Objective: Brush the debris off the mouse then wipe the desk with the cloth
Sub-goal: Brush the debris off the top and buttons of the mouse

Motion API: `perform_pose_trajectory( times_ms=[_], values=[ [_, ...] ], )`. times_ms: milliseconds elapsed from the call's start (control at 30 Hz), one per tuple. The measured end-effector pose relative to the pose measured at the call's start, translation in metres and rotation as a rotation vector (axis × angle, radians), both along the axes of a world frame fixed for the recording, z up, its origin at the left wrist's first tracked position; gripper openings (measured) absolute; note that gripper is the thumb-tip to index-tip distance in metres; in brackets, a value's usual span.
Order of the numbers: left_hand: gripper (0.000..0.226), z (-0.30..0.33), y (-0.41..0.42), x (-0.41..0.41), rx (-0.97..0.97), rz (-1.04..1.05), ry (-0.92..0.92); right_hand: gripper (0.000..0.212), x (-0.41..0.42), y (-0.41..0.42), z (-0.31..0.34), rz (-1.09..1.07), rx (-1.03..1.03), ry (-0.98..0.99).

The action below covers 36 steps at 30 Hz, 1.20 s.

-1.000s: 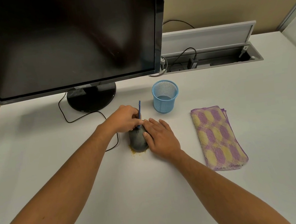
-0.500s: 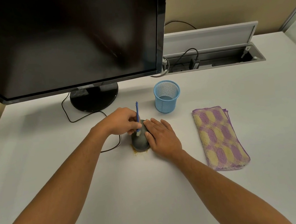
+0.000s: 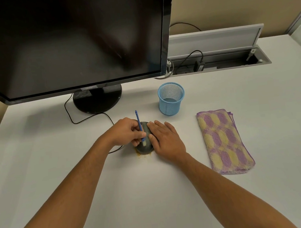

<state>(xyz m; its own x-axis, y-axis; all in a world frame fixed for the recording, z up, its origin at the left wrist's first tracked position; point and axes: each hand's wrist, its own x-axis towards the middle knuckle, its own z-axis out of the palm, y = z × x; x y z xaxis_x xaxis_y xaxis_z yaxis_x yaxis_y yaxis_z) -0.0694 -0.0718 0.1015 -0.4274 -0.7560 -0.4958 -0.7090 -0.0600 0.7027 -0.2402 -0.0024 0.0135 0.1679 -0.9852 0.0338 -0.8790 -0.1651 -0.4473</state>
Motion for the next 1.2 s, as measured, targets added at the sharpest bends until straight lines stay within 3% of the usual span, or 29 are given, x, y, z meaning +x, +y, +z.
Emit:
perform_pose_trajectory(
  times_ms=[233,467,633,833,1033,1200],
  values=[
    [0.012,-0.0068,0.0005,0.0005,-0.195,0.218,0.021,0.062,0.0012,0.0003,-0.0006,-0.016,-0.015,-0.008],
    [0.012,-0.0039,-0.0001,0.0004,0.011,0.074,0.036,0.062,0.0004,-0.0004,-0.0013,-0.007,-0.007,-0.006],
    [0.013,-0.0076,-0.0005,-0.0002,-0.146,0.252,0.057,0.061,0.0005,-0.0005,-0.0016,-0.011,-0.01,-0.005],
    [0.01,-0.004,0.004,0.0014,0.061,-0.003,0.07,0.061,0.0003,-0.0005,-0.002,-0.009,-0.016,-0.005],
    [0.013,-0.0061,0.0017,-0.004,-0.195,0.249,0.08,0.062,-0.0001,-0.0005,-0.0015,-0.009,-0.009,0.0],
    [0.012,-0.0031,0.0017,-0.0073,-0.244,0.185,0.02,0.064,-0.0004,-0.001,-0.0011,0.004,0.015,0.005]
  ],
)
